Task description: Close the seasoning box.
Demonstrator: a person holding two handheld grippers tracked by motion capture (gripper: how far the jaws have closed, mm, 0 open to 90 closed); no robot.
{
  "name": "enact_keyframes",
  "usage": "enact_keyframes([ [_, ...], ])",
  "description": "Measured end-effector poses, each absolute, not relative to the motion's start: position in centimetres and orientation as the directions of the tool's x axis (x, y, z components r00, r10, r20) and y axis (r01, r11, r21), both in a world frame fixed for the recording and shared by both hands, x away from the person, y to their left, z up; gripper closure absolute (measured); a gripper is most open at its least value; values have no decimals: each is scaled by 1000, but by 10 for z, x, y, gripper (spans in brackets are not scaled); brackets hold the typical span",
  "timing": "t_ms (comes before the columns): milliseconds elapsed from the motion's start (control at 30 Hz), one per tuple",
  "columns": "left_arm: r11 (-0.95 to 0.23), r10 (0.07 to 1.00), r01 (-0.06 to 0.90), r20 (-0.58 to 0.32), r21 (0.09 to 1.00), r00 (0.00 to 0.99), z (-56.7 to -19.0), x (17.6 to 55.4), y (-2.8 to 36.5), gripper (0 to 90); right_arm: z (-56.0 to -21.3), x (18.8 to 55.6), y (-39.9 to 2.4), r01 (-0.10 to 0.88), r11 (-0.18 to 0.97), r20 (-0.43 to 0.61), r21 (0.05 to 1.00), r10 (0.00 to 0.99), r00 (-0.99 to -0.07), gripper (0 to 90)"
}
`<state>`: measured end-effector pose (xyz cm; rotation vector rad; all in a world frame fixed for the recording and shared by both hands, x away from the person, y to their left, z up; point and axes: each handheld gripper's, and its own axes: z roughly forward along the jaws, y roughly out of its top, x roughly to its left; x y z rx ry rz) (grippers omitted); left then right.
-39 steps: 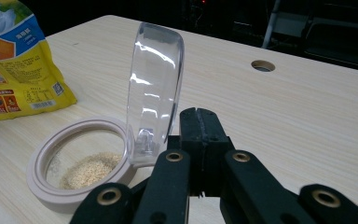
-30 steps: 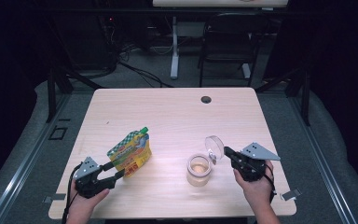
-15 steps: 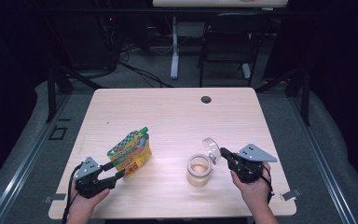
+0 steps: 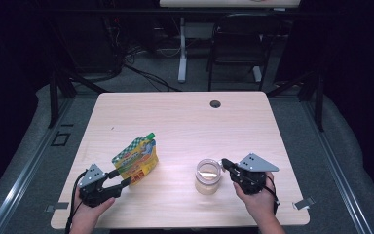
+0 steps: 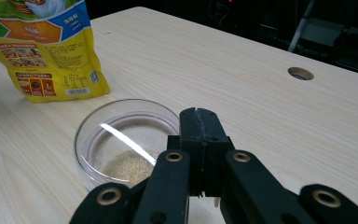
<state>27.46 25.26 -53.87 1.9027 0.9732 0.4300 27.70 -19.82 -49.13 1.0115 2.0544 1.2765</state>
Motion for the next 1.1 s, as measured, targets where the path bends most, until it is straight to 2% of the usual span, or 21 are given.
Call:
enact_keyframes([
  [1100, -244, 800, 437, -75, 866, 595, -525, 263, 256, 451, -481, 278, -215, 323, 242, -22, 915, 829, -559, 881],
])
